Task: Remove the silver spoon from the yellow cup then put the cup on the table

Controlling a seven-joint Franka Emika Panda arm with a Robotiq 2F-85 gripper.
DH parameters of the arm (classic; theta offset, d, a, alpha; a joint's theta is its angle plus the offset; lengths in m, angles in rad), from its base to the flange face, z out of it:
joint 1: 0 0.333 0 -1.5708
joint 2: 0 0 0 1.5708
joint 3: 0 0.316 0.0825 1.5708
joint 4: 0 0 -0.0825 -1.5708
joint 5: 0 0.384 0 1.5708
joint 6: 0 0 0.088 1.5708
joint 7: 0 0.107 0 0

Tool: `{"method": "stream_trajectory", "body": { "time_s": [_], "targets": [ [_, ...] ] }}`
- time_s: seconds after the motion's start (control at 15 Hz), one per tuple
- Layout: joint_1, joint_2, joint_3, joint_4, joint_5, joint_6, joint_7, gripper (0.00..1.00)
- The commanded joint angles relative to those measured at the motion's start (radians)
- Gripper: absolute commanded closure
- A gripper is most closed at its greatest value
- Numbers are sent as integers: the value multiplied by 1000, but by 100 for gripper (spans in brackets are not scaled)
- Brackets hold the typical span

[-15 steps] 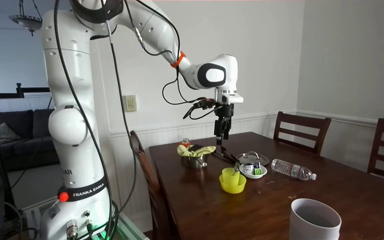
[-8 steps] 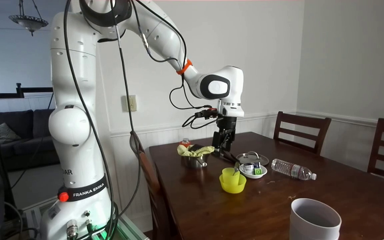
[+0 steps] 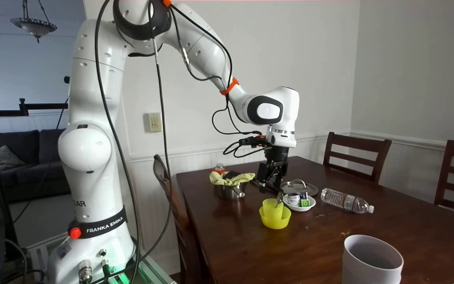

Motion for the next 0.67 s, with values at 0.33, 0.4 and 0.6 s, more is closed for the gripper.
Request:
{"method": "stream_trajectory", "body": {
  "time_s": [0.33, 0.4, 0.6],
  "targets": [
    [29, 202, -2, 218, 96, -14, 64, 0],
    [30, 217, -2, 234, 104, -15, 63, 0],
    [28, 262, 6, 276, 129, -19, 56, 20]
  ]
}}
